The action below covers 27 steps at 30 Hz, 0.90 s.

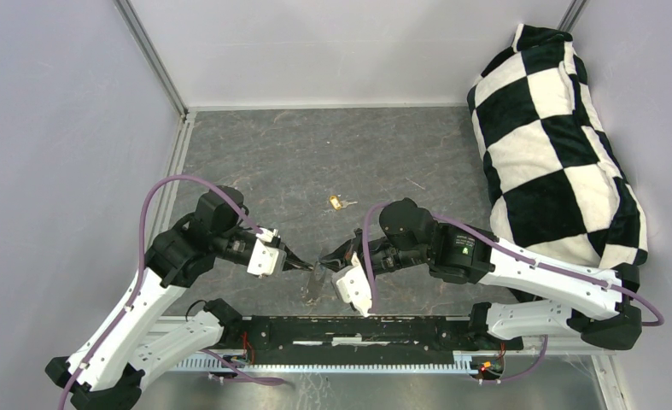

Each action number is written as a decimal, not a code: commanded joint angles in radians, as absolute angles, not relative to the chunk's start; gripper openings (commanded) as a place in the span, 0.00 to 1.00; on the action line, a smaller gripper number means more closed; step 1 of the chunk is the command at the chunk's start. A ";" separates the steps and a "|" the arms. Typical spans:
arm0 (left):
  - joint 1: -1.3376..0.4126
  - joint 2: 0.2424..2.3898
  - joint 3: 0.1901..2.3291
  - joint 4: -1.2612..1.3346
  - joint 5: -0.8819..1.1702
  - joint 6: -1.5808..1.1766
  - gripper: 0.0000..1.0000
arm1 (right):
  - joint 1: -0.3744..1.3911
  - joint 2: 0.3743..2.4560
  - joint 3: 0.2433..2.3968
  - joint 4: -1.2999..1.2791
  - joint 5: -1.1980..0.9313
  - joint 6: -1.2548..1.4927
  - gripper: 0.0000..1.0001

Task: Put the keys on the keyring

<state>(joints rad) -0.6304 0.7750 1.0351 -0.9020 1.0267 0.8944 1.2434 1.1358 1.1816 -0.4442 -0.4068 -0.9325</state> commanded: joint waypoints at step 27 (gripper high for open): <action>-0.634 0.777 1.069 -0.860 1.025 0.866 0.02 | 1.255 1.140 1.214 -0.476 -0.451 -0.934 0.00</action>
